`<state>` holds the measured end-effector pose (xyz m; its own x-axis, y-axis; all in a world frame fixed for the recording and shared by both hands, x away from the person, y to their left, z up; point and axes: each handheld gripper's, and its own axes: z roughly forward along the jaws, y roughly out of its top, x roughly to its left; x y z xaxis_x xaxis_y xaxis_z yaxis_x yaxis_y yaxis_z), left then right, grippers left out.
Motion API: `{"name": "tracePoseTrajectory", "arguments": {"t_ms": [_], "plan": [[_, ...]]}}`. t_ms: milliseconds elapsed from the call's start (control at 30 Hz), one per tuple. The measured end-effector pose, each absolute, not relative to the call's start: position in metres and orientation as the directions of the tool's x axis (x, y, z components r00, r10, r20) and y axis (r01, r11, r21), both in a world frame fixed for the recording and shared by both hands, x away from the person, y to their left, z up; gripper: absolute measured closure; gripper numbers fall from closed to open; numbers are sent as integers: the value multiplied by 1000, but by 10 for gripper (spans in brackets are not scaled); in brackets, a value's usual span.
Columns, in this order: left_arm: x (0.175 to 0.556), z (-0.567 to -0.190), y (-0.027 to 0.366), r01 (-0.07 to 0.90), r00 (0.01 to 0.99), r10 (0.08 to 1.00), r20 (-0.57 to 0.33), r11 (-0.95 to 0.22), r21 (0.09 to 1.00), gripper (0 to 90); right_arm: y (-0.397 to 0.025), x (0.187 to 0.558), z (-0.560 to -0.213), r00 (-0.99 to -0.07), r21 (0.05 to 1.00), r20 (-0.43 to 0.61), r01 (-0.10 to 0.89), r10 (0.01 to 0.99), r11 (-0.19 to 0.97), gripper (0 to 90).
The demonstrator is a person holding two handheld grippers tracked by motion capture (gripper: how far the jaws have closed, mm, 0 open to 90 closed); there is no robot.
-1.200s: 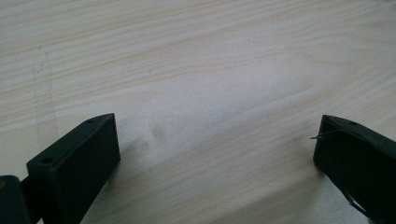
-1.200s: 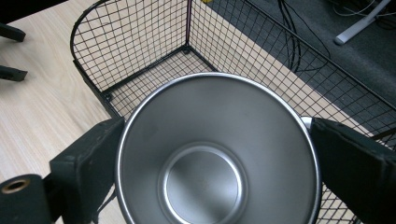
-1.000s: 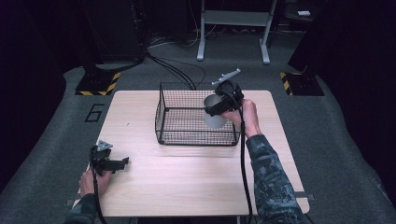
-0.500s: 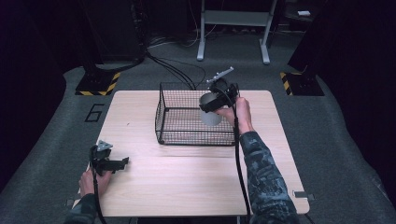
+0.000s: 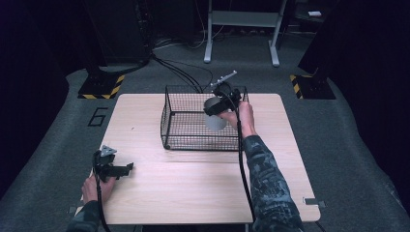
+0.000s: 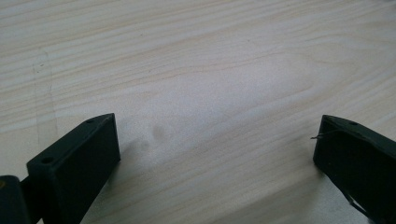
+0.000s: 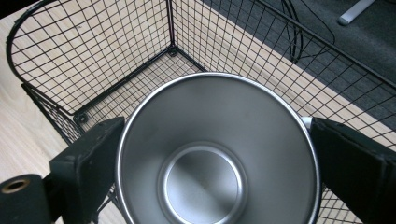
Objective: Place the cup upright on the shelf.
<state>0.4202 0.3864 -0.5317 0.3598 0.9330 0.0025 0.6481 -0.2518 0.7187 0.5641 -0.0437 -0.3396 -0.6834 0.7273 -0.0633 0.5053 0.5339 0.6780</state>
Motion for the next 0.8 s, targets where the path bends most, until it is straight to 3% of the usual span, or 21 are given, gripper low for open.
{"name": "tracePoseTrajectory", "arguments": {"t_ms": [800], "plan": [[420,-532,386,648,360,933,2,-252,719,4,-28,585,-379,-651,643,-14,576,759,505,60]]}}
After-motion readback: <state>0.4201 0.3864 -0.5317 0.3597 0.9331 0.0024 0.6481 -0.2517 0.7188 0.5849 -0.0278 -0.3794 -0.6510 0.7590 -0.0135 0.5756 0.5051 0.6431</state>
